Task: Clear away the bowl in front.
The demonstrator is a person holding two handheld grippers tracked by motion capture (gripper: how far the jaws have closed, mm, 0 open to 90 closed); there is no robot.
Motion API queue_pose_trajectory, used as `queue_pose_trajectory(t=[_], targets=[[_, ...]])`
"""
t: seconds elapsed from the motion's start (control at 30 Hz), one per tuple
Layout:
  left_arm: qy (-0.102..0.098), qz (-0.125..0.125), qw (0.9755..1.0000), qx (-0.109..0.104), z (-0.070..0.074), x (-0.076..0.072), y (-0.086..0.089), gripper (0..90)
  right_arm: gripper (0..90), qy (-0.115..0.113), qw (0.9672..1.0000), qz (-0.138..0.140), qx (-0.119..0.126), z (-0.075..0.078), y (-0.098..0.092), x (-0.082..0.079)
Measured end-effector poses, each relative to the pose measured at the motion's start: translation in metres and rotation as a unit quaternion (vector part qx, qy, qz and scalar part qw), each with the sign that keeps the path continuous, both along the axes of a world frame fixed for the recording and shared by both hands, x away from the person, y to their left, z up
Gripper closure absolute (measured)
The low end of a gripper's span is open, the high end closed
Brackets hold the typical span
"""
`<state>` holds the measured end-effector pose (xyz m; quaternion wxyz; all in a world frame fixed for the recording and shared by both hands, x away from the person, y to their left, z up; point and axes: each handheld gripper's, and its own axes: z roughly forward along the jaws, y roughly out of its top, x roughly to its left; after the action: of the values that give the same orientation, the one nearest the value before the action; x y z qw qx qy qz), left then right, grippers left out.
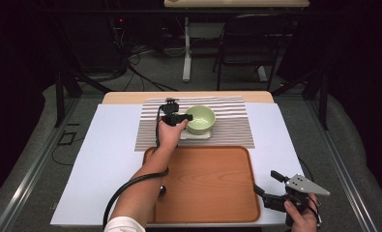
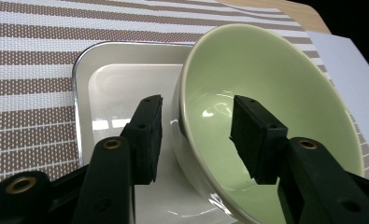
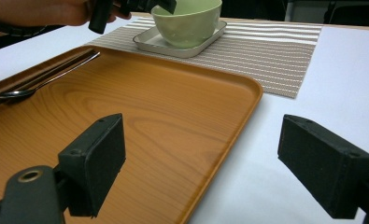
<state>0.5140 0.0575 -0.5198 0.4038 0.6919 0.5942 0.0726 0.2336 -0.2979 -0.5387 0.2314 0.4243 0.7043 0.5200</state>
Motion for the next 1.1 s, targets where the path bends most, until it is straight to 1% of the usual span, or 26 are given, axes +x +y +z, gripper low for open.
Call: queue_pose_trajectory(t=[0.1, 0.23, 0.27, 0.4, 0.47, 0.53, 0.63, 0.67, 0.8, 0.83, 0.87, 0.9, 1.0, 1.1], targets=[[-0.001, 0.001, 1.0, 0.0, -0.001, 0.001, -0.001, 58.7, 14.7, 0.001, 1.0, -0.003, 0.001, 0.0, -0.001, -0.002], [-0.004, 0.003, 1.0, 0.005, -0.004, 0.004, -0.006, 60.6, 14.7, -0.002, 1.0, -0.004, -0.001, 0.0, -0.001, -0.003], [-0.004, 0.003, 0.9999, 0.011, -0.005, 0.005, -0.007, 61.4, 14.7, 0.0, 1.0, -0.005, -0.001, 0.0, -0.001, -0.003], [0.001, 0.008, 0.9999, 0.009, -0.008, 0.008, -0.008, 64.4, 14.7, 0.001, 1.0, -0.008, -0.001, 0.0, -0.003, -0.004], [-0.002, 0.012, 0.9999, 0.009, -0.011, 0.009, -0.009, 64.6, 14.7, 0.001, 1.0, -0.01, 0.0, 0.0, -0.004, -0.005], [-0.002, 0.012, 0.9998, 0.015, -0.013, 0.009, -0.011, 66.4, 14.7, 0.001, 0.9999, -0.01, 0.0, 0.0, -0.004, -0.006], [-0.004, 0.017, 0.9997, 0.016, -0.015, 0.009, -0.011, 69.1, 14.7, 0.0, 1.0, -0.01, 0.0, 0.0, -0.004, -0.006], [-0.001, 0.023, 0.9996, 0.016, -0.016, 0.01, -0.011, 70.7, 14.7, -0.001, 1.0, -0.01, 0.0, 0.0, -0.004, -0.006], [0.003, 0.028, 0.9995, 0.014, -0.017, 0.01, -0.01, 74.8, 14.7, 0.0, 1.0, -0.009, 0.001, 0.0, -0.004, -0.007], [0.007, 0.031, 0.9994, 0.015, -0.018, 0.011, -0.01, 77.4, 14.7, 0.0, 1.0, -0.008, 0.001, 0.001, -0.003, -0.007], [0.01, 0.035, 0.9993, 0.01, -0.018, 0.011, -0.01, 78.1, 14.6, -0.001, 1.0, -0.008, 0.0, 0.001, -0.003, -0.007], [0.01, 0.035, 0.9993, 0.01, -0.018, 0.011, -0.01, 78.6, 14.6, -0.001, 1.0, -0.008, 0.0, 0.001, -0.003, -0.007], [0.007, 0.04, 0.999, 0.018, -0.017, 0.011, -0.012, 79.9, 14.7, -0.002, 1.0, -0.007, 0.0, 0.001, -0.003, -0.007], [0.009, 0.042, 0.9988, 0.024, -0.016, 0.011, -0.012, 81.8, 14.6, -0.001, 1.0, -0.009, 0.002, 0.001, -0.003, -0.007]])
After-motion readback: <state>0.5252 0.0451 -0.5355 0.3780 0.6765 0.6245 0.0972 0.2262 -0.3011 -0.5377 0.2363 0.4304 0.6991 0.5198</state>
